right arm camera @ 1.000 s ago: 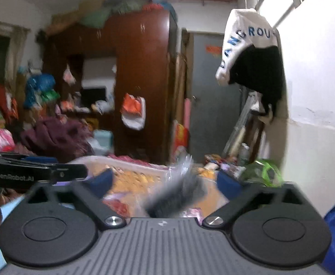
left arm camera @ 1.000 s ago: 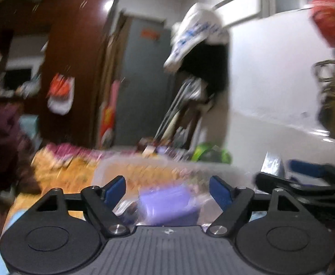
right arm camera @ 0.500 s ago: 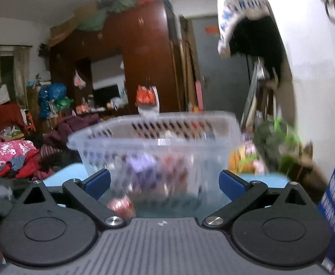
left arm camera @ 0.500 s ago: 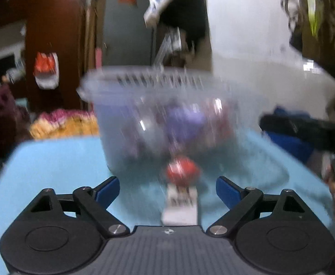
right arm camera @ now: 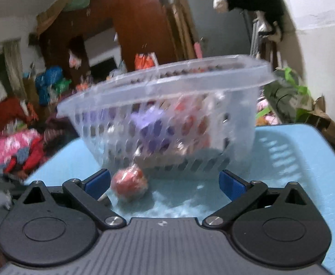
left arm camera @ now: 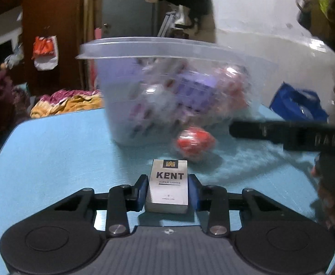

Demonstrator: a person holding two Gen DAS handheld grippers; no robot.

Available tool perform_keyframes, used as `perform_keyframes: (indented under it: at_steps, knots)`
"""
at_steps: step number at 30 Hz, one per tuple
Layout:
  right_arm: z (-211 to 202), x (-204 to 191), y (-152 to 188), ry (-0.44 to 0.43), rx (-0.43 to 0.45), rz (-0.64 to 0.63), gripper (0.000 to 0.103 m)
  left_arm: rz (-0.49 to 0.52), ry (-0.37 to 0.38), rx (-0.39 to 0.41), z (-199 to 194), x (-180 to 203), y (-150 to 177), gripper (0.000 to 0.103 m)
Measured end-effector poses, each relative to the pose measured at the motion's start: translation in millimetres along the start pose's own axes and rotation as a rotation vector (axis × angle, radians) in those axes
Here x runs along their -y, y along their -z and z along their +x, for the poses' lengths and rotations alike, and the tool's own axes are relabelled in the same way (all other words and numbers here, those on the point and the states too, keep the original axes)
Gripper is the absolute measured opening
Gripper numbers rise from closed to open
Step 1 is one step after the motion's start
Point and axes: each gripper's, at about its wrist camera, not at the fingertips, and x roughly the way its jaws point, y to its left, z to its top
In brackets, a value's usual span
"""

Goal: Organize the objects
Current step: 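Grasp the white KENT pack with the left tool while the right tool grasps the red wrapped ball, then lift both held items over the white basket and release them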

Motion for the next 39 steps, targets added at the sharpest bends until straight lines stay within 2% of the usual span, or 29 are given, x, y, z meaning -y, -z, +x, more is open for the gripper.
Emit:
perform_keyframes:
  at_steps: [5,7,9,10,13,14,17,20,23,26,29,32,34,39]
  knots:
    - [22,-19,-1,-0.016,-0.094,-0.057,0.103,-0.087,-0.028,0.015,-5,-35,-2,0.041]
    - [29,-25,0,-0.03,-0.126,-0.073,0.1,-0.109,-0.007,0.013,-3,-42,-2,0.041]
    - [32,-29,-1,-0.041,-0.14,-0.08,0.087,-0.113,-0.015,0.015,-4,-44,-2,0.041]
    - [32,-29,0,-0.045,-0.142,-0.082,0.084,-0.112,-0.014,0.015,-4,-44,-2,0.041]
    - [33,-29,-1,-0.068,-0.163,-0.076,0.055,-0.107,-0.017,0.014,-3,-43,-3,0.041]
    - [31,-27,-1,-0.077,-0.158,-0.069,0.051,-0.105,-0.018,0.014,-2,-43,-3,0.042]
    - [14,-19,1,-0.119,-0.098,-0.051,0.051,-0.094,-0.006,0.014,-3,-42,-2,0.042]
    - [-6,-12,4,-0.126,-0.007,-0.04,0.051,-0.106,0.01,0.032,-7,-44,-1,0.041]
    - [-27,-10,9,-0.133,0.086,-0.048,0.051,-0.13,0.051,0.115,-17,-45,2,0.041]
    - [-45,-9,14,-0.128,0.183,-0.063,0.051,-0.106,0.085,0.253,-35,-38,5,0.041]
    - [-58,-14,17,-0.12,0.289,-0.083,0.051,-0.022,0.075,0.446,-55,-21,14,0.041]
    - [-61,-23,18,-0.075,0.354,-0.127,0.051,0.051,0.015,0.576,-69,-6,24,0.041]
    - [-58,-29,18,-0.052,0.365,-0.158,0.051,0.054,0.004,0.614,-72,-3,26,0.041]
    - [-51,-41,17,-0.026,0.381,-0.21,0.051,0.008,0.003,0.603,-71,-9,23,0.041]
